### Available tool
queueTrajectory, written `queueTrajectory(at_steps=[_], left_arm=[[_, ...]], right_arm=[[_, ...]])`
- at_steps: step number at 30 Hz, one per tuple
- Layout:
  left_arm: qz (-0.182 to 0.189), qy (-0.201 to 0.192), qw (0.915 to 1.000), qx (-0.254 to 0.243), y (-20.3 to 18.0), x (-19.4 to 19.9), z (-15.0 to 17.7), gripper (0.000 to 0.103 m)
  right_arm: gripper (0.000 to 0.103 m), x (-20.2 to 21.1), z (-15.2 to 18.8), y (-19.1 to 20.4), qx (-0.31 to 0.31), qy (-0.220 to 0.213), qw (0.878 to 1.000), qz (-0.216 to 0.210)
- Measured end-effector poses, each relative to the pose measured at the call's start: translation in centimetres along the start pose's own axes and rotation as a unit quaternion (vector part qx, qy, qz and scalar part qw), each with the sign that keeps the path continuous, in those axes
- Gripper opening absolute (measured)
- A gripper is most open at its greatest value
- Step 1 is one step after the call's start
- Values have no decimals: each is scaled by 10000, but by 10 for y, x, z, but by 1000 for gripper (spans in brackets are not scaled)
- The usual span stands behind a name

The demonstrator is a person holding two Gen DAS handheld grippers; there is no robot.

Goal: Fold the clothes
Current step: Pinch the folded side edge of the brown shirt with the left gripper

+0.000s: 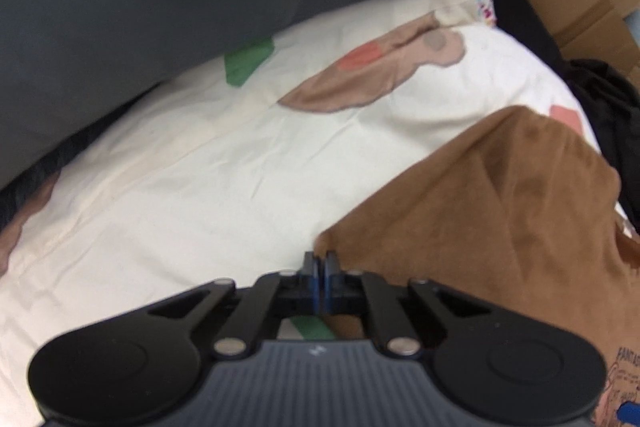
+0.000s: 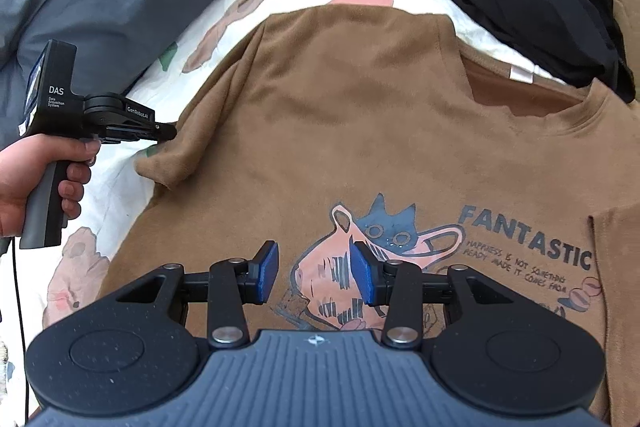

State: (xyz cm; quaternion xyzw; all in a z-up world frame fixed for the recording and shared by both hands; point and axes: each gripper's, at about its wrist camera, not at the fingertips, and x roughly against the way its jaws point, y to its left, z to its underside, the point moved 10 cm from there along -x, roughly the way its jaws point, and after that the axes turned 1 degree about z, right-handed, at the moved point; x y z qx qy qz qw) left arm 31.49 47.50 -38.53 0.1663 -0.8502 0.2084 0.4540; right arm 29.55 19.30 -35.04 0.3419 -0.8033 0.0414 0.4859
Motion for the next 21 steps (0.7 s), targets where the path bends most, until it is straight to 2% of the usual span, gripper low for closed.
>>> queueTrajectory(at_steps=[8,13,21], left_arm=[[512,-146,9973,-506,-41,35,-4,2],[850,-246,9938,-671,-67,53,-8,2],[1144,-306,9902,-747,-91,62,-12,2]], right_arm=[[44,21,-12,6,424,-127,9989,126],[44,28,-24,8,322,-219,9992,94],[44,23,-25,6,147,-183,9997,70]])
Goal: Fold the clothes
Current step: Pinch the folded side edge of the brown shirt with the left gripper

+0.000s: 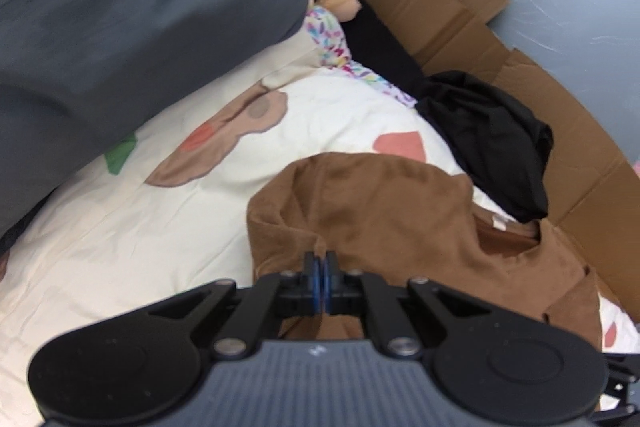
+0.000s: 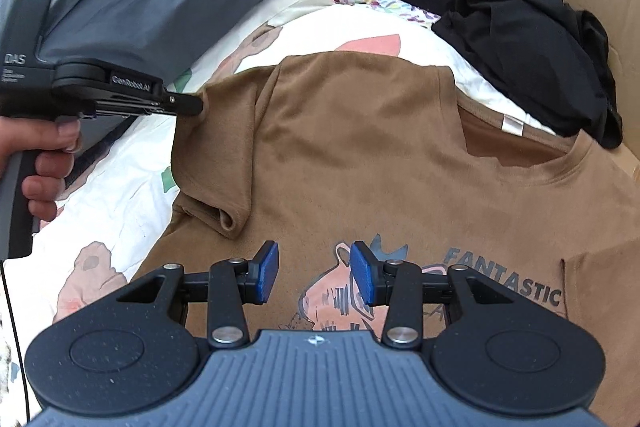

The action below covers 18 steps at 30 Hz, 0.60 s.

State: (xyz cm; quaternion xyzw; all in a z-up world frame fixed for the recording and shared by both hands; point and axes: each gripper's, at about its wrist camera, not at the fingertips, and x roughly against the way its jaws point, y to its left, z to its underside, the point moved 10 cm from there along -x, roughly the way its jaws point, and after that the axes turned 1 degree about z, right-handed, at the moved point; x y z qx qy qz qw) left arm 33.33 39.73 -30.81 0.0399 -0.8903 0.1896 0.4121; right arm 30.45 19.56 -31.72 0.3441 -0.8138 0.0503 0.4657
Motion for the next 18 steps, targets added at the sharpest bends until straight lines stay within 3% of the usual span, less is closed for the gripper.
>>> queueTrajectory(at_steps=[18], left_arm=[[435,80,9989,-183,-57,-21,-3,2]], right_arm=[[44,-14,14,-17,-257,159,9995,-21]])
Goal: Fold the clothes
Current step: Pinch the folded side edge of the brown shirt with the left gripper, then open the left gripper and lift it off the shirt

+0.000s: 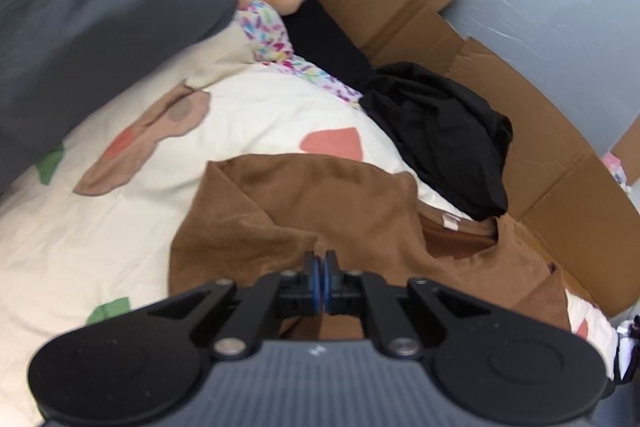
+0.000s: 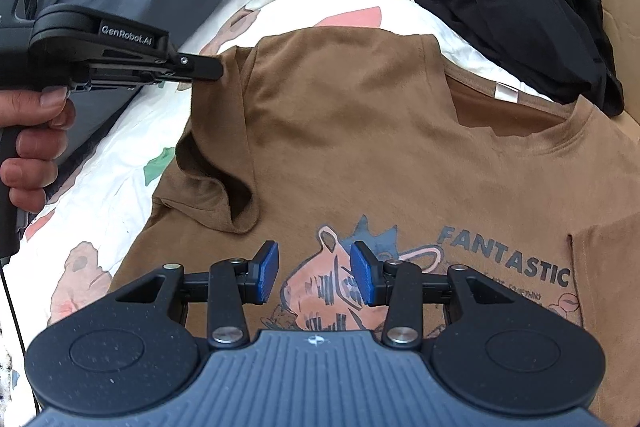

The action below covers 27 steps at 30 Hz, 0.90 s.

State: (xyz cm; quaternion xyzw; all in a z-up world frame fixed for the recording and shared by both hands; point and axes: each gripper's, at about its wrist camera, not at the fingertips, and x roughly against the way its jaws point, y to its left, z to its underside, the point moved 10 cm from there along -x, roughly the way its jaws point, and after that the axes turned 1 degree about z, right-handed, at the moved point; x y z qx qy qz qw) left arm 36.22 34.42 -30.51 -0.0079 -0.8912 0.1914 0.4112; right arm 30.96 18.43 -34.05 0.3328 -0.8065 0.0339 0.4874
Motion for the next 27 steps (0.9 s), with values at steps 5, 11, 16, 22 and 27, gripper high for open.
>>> queueTrajectory(at_steps=[5,11,16,22,27], left_arm=[[-43,-12,10000,-8,-7,-8,-2,2],[-32,-16,10000,15,-15,-17,-1,2],[93,12,9999,124,-19,-25,3,2],[528,-79,9984,199,-32,-23,-3,14],[456,-135,9984,311,-20,-11,-5,16]], right_arm=[[44,3,3,-9,-190,48,9998,-42],[44,9,5,-16,-266,16,9996,-69],[44,8,6,-21,-546,96,9982,-210],[44,4,6,-27,-703,92,9972,-216],[44,1,5,-26,-708,97,9972,-203]])
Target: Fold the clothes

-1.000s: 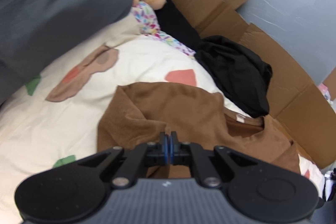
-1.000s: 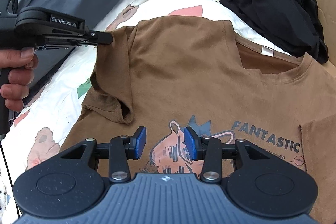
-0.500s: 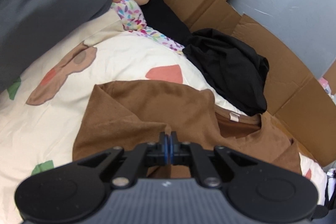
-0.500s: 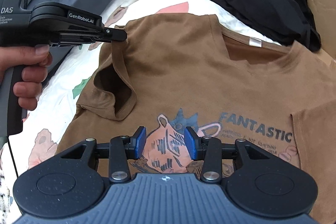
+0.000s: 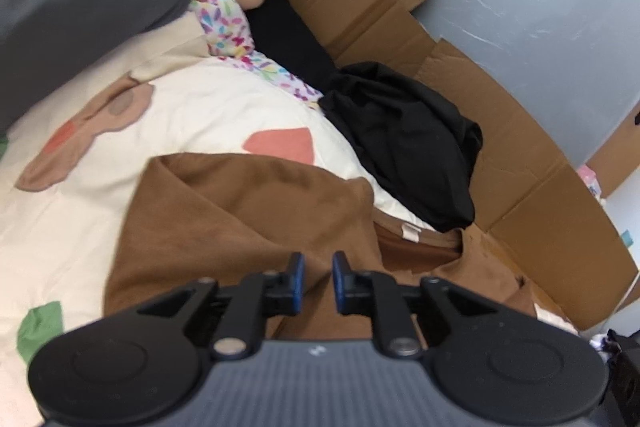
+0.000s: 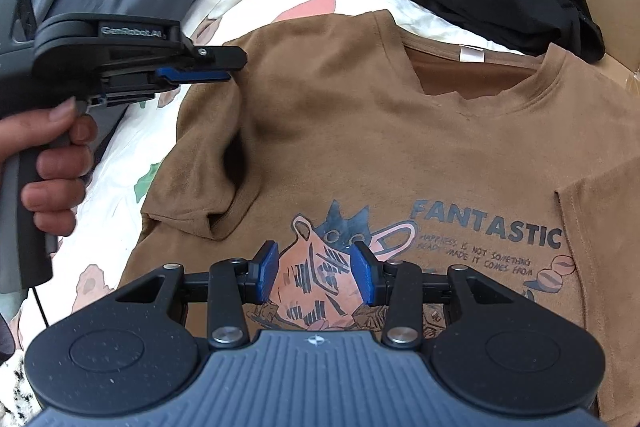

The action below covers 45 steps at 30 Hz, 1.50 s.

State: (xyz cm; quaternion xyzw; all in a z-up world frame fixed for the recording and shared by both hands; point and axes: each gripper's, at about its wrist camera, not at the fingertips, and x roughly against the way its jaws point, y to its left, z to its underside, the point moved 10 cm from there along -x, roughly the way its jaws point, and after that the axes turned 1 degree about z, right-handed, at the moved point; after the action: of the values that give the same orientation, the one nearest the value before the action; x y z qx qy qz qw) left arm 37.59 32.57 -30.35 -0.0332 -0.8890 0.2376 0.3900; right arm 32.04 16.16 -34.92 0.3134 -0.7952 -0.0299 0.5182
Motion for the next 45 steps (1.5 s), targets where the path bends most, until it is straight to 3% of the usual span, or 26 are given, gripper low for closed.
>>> queueTrajectory(at_steps=[6,13,16,18,24,26,28,29,33,45], left_arm=[[-210,-36,9995,222,29,16,3,19],[-104,366,9992,88,42,21,43,30],[-27,610,9981,52,44,18,63,45],[-46,754,9970,-156,40,17,74,56],[-174,914,9926,-778,32,8,93,57],[-269,955,9914,-859,33,3,100,57],[-426,969,9899,-946,36,-2,105,44],[-570,983,9883,-1013,40,-4,108,28],[-637,963,9874,-1079,41,-3,111,19],[-317,838,9917,-918,43,18,111,15]], right_arm=[[44,-4,-9,7,51,-84,10000,8],[44,-20,-28,9,-129,-157,9998,29],[44,-26,-39,11,-162,-220,9996,22],[44,-30,-43,12,-176,-229,9996,21],[44,-43,-56,13,-347,-260,9991,-15],[44,-43,-58,14,-388,-281,9988,-47],[44,-42,-58,14,-364,-297,9989,-43],[44,-41,-57,13,-355,-295,9989,-32],[44,-37,-53,6,-392,-266,9989,16],[44,-37,-68,1,-735,-335,9967,-113]])
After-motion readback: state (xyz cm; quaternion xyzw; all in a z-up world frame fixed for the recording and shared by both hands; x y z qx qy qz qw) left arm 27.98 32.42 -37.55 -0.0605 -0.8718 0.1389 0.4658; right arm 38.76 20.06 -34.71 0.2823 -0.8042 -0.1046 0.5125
